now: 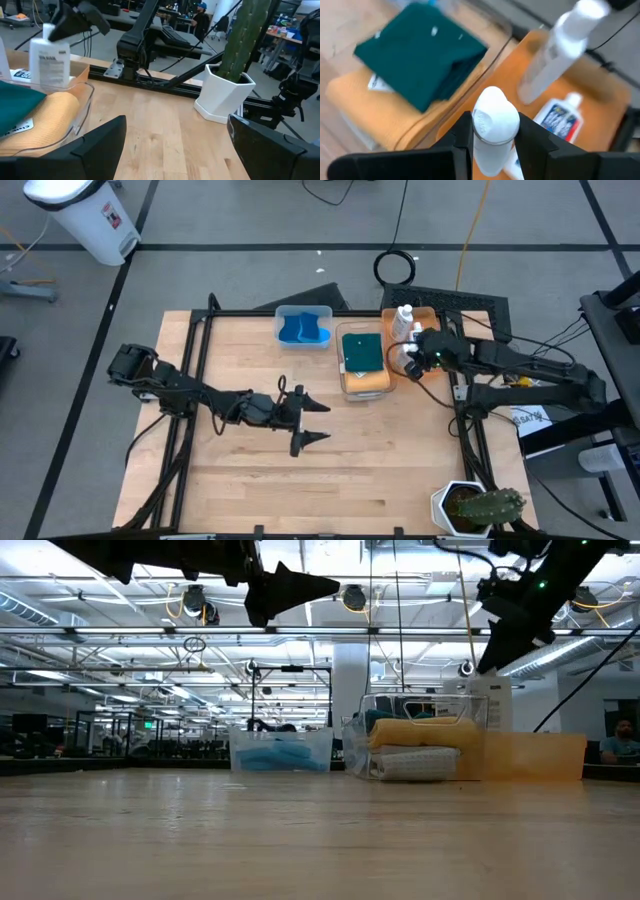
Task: Pick & Place Kitchen Items
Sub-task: Put the white plastic restorer bottle into the orange bin
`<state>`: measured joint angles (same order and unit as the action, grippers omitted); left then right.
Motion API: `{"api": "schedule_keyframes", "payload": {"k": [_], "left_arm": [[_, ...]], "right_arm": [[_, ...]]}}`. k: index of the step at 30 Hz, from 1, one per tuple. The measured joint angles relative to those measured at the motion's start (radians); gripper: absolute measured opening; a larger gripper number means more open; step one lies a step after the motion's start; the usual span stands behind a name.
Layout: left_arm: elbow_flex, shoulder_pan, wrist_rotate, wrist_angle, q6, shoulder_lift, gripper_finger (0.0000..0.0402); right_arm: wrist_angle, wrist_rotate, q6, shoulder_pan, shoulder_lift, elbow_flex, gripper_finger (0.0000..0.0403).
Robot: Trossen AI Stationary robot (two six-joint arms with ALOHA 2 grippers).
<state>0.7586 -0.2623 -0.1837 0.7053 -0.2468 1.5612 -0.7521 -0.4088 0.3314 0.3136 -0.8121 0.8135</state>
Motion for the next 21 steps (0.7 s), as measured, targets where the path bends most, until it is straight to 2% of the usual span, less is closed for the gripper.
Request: {"api": "schedule_keyframes", "payload": {"k": [5,13,17,21], "left_arm": [[0.000,0.000,0.000,-0.001,0.000,0.000,0.0349],[0.000,0.000,0.001,-0.009,0.001,0.000,0.0349],[0.000,0.007,0.001,-0.008,0.005,-0.002,0.0349],[0.001,0.024,0.008,-0.086,0.019,-0.068,0.0349]], "right_arm": [[0.020,0.046,-0.007,0.022,-0.061,0.002,0.0087],[0.046,0.050,-0.011,0.020,-0.078,0.000,0.0218],[0.044,0.092,-0.020,0.019,-0.041,0.000,0.0257],[0.076,0.154,-0.072,0.019,0.031,0.000,0.0278]]}}
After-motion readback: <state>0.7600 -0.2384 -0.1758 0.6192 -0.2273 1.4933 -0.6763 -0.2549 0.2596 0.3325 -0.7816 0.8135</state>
